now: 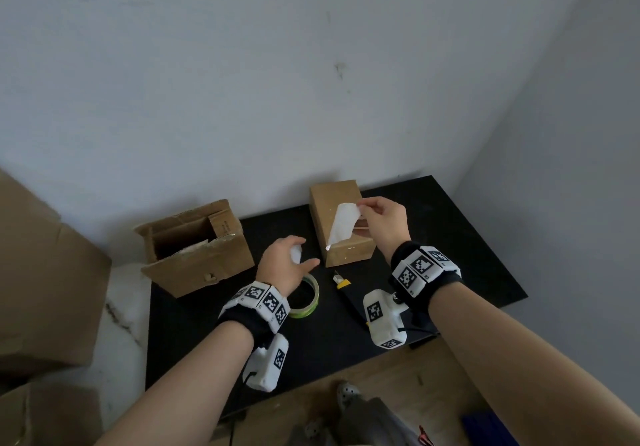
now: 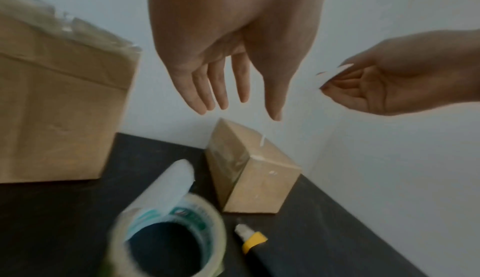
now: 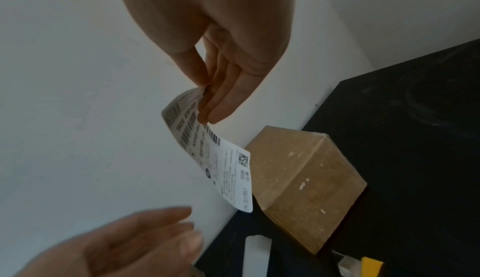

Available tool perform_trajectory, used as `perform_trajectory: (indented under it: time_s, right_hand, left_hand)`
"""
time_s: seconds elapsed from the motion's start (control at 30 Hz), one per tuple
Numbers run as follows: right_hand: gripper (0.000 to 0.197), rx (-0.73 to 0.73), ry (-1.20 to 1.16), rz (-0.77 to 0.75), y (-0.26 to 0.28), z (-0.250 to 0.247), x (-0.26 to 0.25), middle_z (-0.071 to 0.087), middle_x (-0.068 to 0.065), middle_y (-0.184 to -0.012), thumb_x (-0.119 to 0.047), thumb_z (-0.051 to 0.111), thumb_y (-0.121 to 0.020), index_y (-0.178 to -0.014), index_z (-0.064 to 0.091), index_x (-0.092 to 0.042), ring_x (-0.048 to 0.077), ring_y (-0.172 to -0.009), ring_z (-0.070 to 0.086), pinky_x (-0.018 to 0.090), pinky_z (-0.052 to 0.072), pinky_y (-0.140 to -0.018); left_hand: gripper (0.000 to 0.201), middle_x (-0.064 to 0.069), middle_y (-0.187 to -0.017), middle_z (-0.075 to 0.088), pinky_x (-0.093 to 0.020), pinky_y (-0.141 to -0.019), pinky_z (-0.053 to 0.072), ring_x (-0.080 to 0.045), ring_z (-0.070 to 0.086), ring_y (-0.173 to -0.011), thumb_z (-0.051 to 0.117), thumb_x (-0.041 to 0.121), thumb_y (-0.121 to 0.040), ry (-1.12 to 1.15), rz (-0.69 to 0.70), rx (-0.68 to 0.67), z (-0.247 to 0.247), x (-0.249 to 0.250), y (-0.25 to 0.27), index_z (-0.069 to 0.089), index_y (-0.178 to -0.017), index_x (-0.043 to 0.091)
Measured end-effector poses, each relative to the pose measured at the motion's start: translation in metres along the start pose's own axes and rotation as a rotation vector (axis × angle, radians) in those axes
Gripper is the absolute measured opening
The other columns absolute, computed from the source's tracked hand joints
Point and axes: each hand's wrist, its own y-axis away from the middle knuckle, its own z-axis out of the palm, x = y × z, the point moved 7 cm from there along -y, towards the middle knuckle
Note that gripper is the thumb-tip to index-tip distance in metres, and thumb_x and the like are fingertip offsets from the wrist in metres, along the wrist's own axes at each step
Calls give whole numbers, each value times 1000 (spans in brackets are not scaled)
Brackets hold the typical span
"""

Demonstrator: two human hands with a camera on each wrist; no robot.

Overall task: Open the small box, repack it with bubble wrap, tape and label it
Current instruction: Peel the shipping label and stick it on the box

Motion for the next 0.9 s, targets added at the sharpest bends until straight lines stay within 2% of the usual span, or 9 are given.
perform_trajectory:
  time_s: [0.1,0.23,0.37,0.43,0.53,0.6,0.73,0.8,0.9]
  right_hand:
    - [16,-32,-46,1,1,-2,-9,67,8,-92,-9,52,-94,-107,62,-5,13,-76,67,25,58,-64]
    - [19,-54,-43,4,-7,-11,-18,69,8,-89,-12,53,-94,-109,62,-4,16,-75,70,26,58,-64]
    - [23,-66,-45,-19,-21,-23,-25,69,8,-92,-13,49,-96,-116,57,-7,17,-79,69,25,58,-66]
    - [24,-41,-55,-26,-31,-34,-26,67,9,-95,-14,47,-97,-120,52,-15,18,-81,69,27,57,-67]
    - [24,-21,-3,25,-49,-46,-15,66,9,-94,-12,47,-96,-120,52,-10,19,-82,67,29,57,-70]
    - [24,-95,110,78,-58,-44,-1,65,4,-95,-17,52,-94,-117,56,-10,16,-86,64,28,55,-73]
    - [22,-338,251,110,-65,-24,29,66,1,-100,-23,63,-88,-107,61,-12,11,-88,64,29,56,-77]
    - [20,-377,290,77,-70,-19,37,66,1,-100,-19,67,-85,-103,62,-12,11,-89,64,34,56,-84]
    - [16,-392,298,76,-78,-13,47,67,3,-102,-15,70,-82,-96,64,-13,14,-93,65,37,56,-86]
  left_hand:
    - [53,0,-125,58,-28,-90,43,-17,54,-115,74,35,-77,53,8,2,6,27,-9,56,-124,20]
    - [27,0,-114,66,-27,-85,48,-14,61,-103,62,31,-88,46,13,-3,12,40,-18,64,-112,17]
    - [21,-3,-103,67,-24,-75,46,-14,61,-91,55,24,-93,22,26,-4,19,50,-27,64,-107,12]
    - [20,-3,-103,67,-26,-77,48,-12,60,-89,57,22,-92,117,-14,-25,25,51,-35,64,-106,10]
    - [16,-4,-108,68,-41,-89,53,-17,65,-98,62,16,-88,360,-65,-94,34,54,-44,64,-104,14]
    - [15,-4,-110,68,-42,-89,54,-17,66,-99,64,12,-86,427,-70,-131,36,61,-49,63,-101,14]
    - [20,-5,-110,67,-34,-84,56,-14,67,-94,63,8,-86,455,-72,-165,38,69,-58,59,-106,9]
    - [19,-3,-110,67,-33,-84,56,-12,66,-92,63,7,-86,445,-82,-172,40,67,-62,58,-104,12]
    - [20,-3,-109,67,-34,-83,57,-13,66,-92,65,5,-85,399,-115,-177,47,59,-69,57,-100,16]
